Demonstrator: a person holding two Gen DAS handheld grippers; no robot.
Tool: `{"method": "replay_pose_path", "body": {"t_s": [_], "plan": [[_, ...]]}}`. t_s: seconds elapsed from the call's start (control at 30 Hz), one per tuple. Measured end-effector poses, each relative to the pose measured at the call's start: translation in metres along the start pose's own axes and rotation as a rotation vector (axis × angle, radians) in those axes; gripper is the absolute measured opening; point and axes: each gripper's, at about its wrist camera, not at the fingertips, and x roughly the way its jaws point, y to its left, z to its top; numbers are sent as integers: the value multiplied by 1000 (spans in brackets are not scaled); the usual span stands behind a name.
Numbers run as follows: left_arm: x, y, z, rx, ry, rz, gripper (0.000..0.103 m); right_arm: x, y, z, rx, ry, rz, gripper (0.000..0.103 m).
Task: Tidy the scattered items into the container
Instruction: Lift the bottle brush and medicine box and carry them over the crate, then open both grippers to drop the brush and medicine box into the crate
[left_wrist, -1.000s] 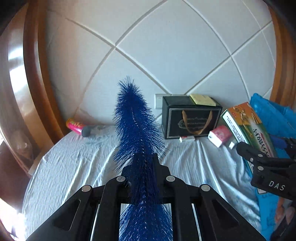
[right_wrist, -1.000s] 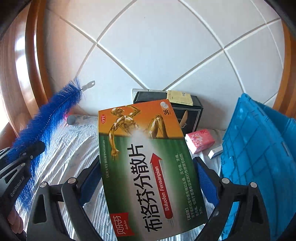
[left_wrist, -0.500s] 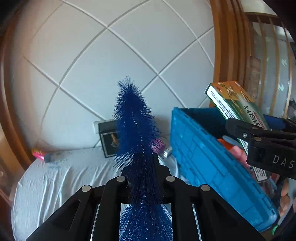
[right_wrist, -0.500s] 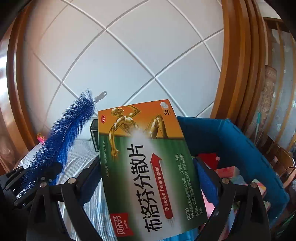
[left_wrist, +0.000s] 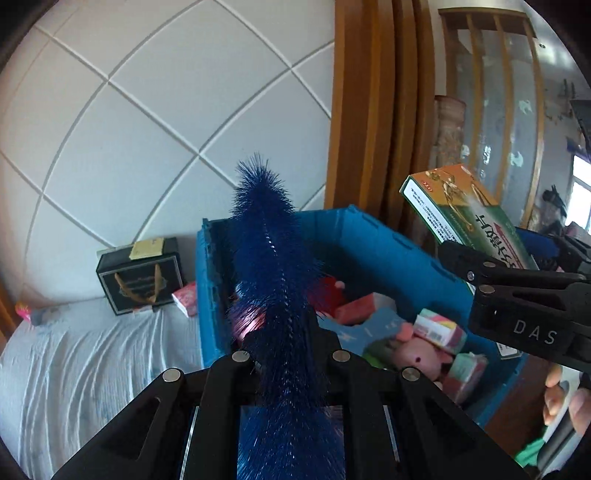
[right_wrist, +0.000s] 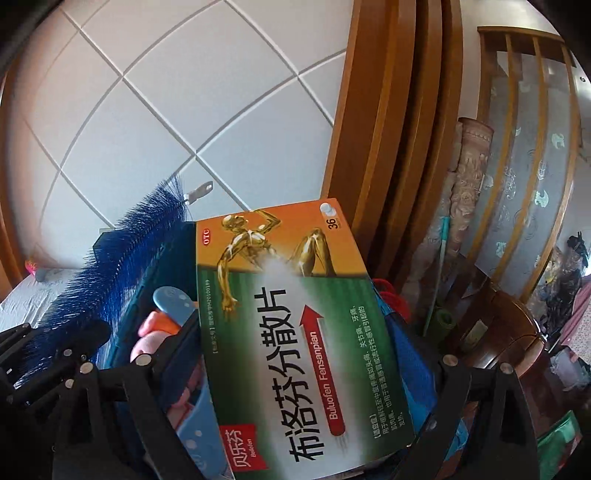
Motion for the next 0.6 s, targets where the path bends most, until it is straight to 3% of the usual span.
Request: {"method": "replay_pose_path", "body": {"t_s": [0.17,0.4,0.47,0.6], "plan": [[15,-47,-8,25,56,8,12,25,-39,-24,23,54,24,95],[38,-83,-21,42,128,12,16,60,-57,-43,30,125,48,95],[43,-88,-23,56,130,23,23,66,-61,-46,33,136,50,95],[40,-95,-24,71,99,50,68,75,-65,-48,45,155,45,95]]}}
